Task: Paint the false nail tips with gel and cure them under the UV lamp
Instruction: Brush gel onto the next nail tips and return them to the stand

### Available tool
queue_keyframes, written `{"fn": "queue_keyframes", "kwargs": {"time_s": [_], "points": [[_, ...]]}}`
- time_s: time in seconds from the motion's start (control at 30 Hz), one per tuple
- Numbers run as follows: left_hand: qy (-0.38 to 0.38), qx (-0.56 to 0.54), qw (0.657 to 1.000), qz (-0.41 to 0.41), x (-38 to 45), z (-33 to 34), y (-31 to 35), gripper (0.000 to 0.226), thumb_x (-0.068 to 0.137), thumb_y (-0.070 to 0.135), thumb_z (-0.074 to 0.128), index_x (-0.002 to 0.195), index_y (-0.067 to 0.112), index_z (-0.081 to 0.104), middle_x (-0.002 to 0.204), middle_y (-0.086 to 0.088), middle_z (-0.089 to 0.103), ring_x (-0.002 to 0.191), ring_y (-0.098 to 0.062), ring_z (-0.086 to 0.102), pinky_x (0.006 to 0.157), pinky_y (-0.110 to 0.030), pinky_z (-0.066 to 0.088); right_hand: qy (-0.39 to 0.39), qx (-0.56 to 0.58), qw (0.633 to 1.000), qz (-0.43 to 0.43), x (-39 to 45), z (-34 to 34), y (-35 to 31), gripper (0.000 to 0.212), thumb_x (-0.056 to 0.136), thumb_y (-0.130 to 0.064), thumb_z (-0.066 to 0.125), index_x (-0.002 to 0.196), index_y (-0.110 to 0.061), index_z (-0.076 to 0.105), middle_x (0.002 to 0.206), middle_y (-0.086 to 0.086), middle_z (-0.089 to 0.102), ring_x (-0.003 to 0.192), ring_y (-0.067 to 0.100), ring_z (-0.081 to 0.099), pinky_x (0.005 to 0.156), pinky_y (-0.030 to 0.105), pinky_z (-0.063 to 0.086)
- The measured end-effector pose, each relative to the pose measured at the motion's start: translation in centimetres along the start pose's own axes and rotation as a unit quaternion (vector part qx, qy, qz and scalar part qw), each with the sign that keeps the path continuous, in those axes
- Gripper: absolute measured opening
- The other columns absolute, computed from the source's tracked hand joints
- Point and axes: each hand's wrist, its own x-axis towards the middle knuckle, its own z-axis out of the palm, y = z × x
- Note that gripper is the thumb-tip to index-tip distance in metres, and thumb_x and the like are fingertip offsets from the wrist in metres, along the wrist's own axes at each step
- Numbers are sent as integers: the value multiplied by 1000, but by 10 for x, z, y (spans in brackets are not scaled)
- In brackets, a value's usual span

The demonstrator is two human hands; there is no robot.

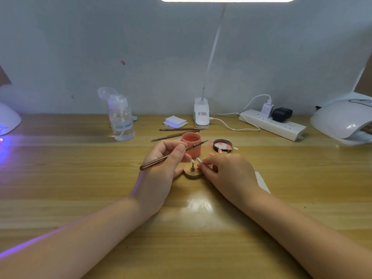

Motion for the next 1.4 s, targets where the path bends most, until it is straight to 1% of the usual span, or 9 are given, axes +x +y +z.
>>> {"fn": "queue_keyframes", "kwargs": {"time_s": [0.13, 0.27, 0.37, 0.5, 0.67, 0.8, 1.07, 1.23, 1.4], "points": [[19, 48, 998, 46, -2, -1, 4, 21, 88, 40, 63, 91, 19, 64, 78, 7, 70, 86, -9, 67, 96, -48, 51, 52, 65, 996, -23, -3, -3, 0, 15, 90, -34, 63, 90, -26, 76, 76, -5, 71, 73, 18, 63, 62, 34, 48], [60, 92, 989, 97, 3, -6, 7, 7, 94, 16, 59, 90, 14, 65, 74, 9, 70, 80, -11, 67, 86, -35, 54, 74, 152, 986, -12, -4, -6, -1, 4, 83, -21, 73, 84, -20, 77, 75, -8, 72, 61, 5, 58, 65, 31, 51], [92, 146, 980, 103, 14, -11, 14, 12, 93, 10, 60, 87, 18, 66, 71, 11, 70, 75, -6, 66, 76, -25, 55, 71, 178, 981, -11, -6, -8, -3, 2, 81, -17, 75, 82, -17, 76, 75, -8, 71, 59, -1, 55, 66, 29, 51], [89, 235, 966, 67, 33, -16, 33, 14, 88, 15, 65, 79, 25, 70, 66, 12, 70, 70, -4, 66, 71, -22, 54, 68, 193, 979, -6, -6, -9, -4, 1, 79, -13, 74, 80, -14, 74, 72, -6, 68, 62, 11, 59, 66, 37, 52], [41, 367, 929, 36, 69, -16, 63, 16, 83, 20, 64, 69, 20, 72, 62, 7, 71, 74, -15, 68, 82, -42, 57, 65, 179, 981, -37, -8, -9, -5, 6, 82, -20, 73, 80, -16, 70, 68, -8, 62, 59, 12, 52, 61, 39, 50], [1, 406, 914, -13, 96, -4, 74, 15, 81, 13, 64, 69, 11, 72, 57, 1, 69, 67, -20, 64, 74, -36, 57, 56, 162, 985, -21, -9, -7, -4, 7, 83, -27, 72, 82, -20, 69, 65, -13, 63, 56, 9, 52, 59, 37, 51], [-45, 453, 886, -88, 126, 17, 64, 13, 83, 9, 59, 87, 2, 70, 74, -8, 75, 64, -17, 65, 73, -36, 62, 53, 151, 986, -35, -9, -4, -4, 7, 84, -24, 71, 83, -17, 70, 68, -6, 70, 56, 9, 52, 57, 37, 52], [-60, 487, 865, -106, 128, 20, 52, 9, 83, 13, 62, 88, 7, 67, 63, 0, 73, 51, -9, 62, 52, -22, 57, 58, 153, 985, -48, -8, -3, -3, 6, 84, -23, 71, 84, -17, 68, 67, -9, 67, 53, 8, 50, 54, 35, 50], [-26, 391, 908, -147, 128, 11, 54, 7, 84, 7, 58, 88, 3, 62, 61, -7, 72, 45, -13, 54, 53, -23, 53, 57, 160, 984, -47, -8, -3, -2, 7, 85, -23, 70, 83, -18, 66, 66, -10, 66, 51, 6, 49, 53, 34, 49]]}}
